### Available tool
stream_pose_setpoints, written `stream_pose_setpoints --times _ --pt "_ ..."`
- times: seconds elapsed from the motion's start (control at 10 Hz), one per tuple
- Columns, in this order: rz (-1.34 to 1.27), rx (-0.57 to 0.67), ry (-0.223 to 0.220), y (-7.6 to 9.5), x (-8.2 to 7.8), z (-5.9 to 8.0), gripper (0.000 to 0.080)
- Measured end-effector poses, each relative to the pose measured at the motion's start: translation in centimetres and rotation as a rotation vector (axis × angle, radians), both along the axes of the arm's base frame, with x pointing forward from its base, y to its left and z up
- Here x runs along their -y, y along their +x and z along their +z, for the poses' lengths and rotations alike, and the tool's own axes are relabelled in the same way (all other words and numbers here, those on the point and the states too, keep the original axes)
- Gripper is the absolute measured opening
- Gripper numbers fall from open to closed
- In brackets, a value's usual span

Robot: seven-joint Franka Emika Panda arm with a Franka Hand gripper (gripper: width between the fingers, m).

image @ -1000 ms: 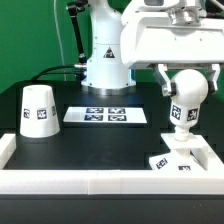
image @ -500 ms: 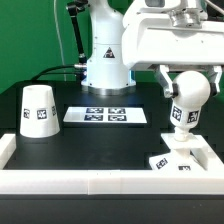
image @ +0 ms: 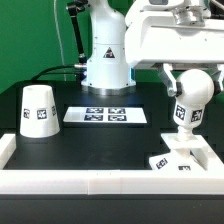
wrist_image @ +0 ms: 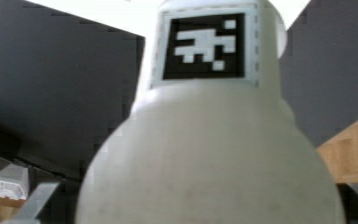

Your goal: Assemble lamp

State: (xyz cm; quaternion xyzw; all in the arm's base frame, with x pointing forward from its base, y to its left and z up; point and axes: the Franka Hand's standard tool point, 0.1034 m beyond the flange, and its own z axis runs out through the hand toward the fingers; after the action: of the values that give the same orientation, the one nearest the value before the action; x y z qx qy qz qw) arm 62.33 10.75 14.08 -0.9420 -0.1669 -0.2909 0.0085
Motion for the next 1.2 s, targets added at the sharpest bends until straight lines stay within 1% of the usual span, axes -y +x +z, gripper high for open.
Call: stream_pose_setpoints --times 0.2,0.9,1.2 --pt "-0.002 -0.006 -0.002 -0.14 0.20 -0.38 0.0579" --pt "-0.002 -0.007 -0.002 -0.23 0.19 -0.48 0.0579" --pt "-0.003 -0.010 -0.005 -0.72 0.26 -1.15 0.0579"
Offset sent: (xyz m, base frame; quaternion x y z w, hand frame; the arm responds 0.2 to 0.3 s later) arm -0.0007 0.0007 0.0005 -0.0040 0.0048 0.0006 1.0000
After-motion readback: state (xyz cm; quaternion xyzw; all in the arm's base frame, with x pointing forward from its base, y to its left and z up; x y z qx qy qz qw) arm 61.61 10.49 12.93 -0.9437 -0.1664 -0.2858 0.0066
